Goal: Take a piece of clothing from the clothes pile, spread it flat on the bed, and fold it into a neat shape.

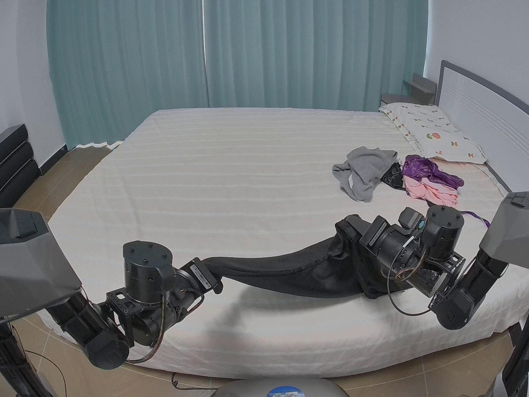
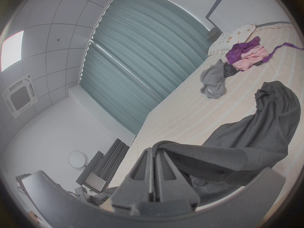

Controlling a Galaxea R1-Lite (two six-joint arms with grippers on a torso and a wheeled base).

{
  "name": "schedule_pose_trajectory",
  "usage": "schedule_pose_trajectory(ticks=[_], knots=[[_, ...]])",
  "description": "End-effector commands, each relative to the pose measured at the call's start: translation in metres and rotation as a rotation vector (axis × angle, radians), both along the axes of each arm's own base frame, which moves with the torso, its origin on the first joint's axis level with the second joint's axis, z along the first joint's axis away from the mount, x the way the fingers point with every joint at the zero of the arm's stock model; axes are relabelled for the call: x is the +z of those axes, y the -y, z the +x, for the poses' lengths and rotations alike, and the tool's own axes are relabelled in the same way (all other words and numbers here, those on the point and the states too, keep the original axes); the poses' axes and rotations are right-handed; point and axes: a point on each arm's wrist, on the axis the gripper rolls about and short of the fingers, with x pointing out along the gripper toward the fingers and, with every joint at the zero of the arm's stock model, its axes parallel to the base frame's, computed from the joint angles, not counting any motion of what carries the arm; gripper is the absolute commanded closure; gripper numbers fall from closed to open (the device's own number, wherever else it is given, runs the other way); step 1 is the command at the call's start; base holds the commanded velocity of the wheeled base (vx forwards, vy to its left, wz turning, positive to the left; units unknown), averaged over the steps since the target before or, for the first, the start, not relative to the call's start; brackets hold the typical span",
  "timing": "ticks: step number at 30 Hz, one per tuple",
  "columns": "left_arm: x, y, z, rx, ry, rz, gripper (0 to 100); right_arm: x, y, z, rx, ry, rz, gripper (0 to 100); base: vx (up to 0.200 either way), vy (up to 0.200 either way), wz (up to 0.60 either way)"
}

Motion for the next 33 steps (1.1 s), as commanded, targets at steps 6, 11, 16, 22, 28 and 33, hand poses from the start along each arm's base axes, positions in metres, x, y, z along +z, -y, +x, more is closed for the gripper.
schedule_pose_trajectory(ticks=[6, 11, 16, 22, 28, 33], knots=[[0.004, -0.003, -0.005, 0.002, 0.007, -0.004, 100, -0.001, 0.003, -0.008, -0.002, 0.001, -0.030, 100, 0.000, 0.067, 0.00], [0.011, -0.009, -0.013, 0.002, 0.018, -0.012, 100, 0.003, 0.010, -0.022, -0.019, -0.010, -0.039, 100, 0.000, 0.000, 0.00], [0.007, -0.014, -0.020, 0.007, -0.008, -0.009, 100, 0.004, 0.017, -0.032, -0.026, -0.021, -0.043, 100, 0.000, 0.000, 0.00], [0.014, -0.021, -0.031, 0.014, -0.002, -0.035, 100, 0.011, 0.023, -0.050, -0.016, -0.021, -0.038, 100, -0.167, 0.000, 0.00], [0.026, -0.029, -0.044, 0.017, 0.032, -0.050, 100, 0.021, 0.033, -0.070, -0.024, 0.017, -0.025, 100, -0.200, 0.000, 0.00], [0.046, -0.039, -0.062, 0.003, 0.097, -0.081, 100, 0.048, 0.050, -0.096, -0.039, 0.115, 0.021, 100, -0.200, 0.000, 0.00]])
